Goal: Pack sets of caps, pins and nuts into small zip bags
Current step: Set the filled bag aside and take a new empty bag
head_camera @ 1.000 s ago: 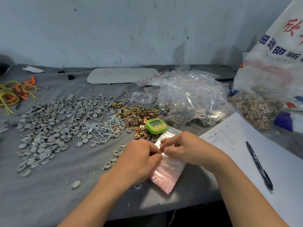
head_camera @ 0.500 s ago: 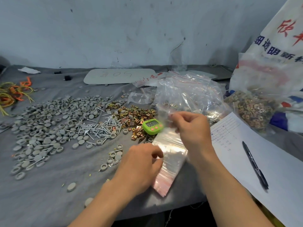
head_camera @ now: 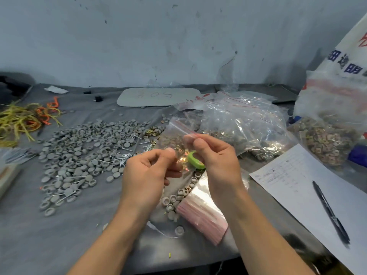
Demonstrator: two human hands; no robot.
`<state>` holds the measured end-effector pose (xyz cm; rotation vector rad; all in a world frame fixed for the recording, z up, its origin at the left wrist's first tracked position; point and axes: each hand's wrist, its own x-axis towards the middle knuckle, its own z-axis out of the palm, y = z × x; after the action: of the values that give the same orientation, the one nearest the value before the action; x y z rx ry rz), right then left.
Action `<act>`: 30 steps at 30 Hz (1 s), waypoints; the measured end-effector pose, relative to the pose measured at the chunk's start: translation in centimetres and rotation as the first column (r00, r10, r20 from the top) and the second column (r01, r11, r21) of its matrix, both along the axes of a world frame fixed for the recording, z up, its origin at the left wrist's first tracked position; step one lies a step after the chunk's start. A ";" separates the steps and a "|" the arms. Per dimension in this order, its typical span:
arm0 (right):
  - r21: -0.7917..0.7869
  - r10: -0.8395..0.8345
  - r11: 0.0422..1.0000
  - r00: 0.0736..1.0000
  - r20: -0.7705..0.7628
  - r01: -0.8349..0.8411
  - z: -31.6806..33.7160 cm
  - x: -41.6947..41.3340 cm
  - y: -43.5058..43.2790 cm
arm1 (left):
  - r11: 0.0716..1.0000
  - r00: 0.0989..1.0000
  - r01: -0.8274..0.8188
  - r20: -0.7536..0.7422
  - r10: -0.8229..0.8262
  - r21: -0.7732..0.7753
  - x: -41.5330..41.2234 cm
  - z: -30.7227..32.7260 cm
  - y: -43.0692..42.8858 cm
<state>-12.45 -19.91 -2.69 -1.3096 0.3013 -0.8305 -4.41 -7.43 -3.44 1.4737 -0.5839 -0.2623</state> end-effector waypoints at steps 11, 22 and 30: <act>-0.532 -0.080 0.845 0.972 -0.221 -0.051 -1.3 4.9 5.6 | 0.984 0.993 -0.111 -0.019 0.115 0.138 5.0 0.7 3.7; -0.322 0.056 0.933 0.948 -0.313 -0.161 -2.8 6.4 6.4 | 0.723 0.915 -0.349 0.384 0.125 0.596 5.1 1.8 5.3; -0.091 0.321 0.908 0.818 -0.477 -0.409 -2.0 5.6 4.3 | 0.824 0.974 0.047 0.156 -0.162 0.564 5.7 1.1 5.8</act>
<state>-6.89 -15.61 -4.67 -1.6756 0.3251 -0.2150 1.27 -1.64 -2.33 2.0576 -0.7951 -0.3995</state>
